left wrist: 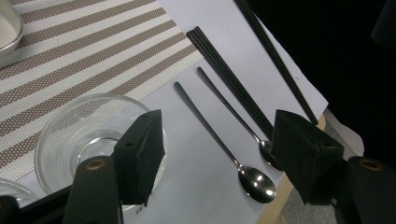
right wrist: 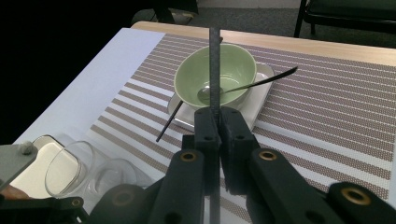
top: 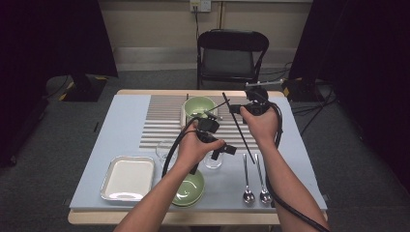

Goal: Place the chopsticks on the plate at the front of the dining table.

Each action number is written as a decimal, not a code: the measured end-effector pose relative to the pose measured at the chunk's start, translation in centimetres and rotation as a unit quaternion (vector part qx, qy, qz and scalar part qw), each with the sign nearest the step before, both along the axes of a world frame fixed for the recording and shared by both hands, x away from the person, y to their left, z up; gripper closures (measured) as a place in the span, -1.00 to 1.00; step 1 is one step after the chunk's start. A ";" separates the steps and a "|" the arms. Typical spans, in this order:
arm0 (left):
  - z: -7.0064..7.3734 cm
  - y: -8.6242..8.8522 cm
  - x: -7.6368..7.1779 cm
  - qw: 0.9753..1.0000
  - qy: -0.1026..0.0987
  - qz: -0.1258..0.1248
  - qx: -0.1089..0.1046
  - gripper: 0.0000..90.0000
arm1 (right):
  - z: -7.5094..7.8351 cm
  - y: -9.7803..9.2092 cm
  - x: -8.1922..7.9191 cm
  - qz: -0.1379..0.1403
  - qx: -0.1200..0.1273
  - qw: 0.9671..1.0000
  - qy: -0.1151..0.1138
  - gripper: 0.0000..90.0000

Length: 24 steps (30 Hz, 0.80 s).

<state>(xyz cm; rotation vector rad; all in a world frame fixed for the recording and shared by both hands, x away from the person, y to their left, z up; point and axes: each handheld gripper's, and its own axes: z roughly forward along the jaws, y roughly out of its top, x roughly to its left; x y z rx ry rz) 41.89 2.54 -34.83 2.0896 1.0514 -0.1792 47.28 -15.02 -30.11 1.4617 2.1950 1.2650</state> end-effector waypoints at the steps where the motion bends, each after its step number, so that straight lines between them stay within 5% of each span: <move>1: 0.0 0.0 0.0 1.000 0.000 0.000 -0.001 -0.23 | 0.0 0.1 0.0 0.001 0.000 1.000 0.000 0.92; 10: 0.2 -0.1 -0.3 1.000 -0.002 0.003 0.001 -0.21 | -0.2 0.6 0.1 0.001 -0.001 1.000 0.002 0.92; 24: 0.0 -1.3 -0.3 1.000 0.015 0.005 -0.026 -0.09 | 0.0 1.0 0.1 0.000 -0.001 1.000 -0.004 0.92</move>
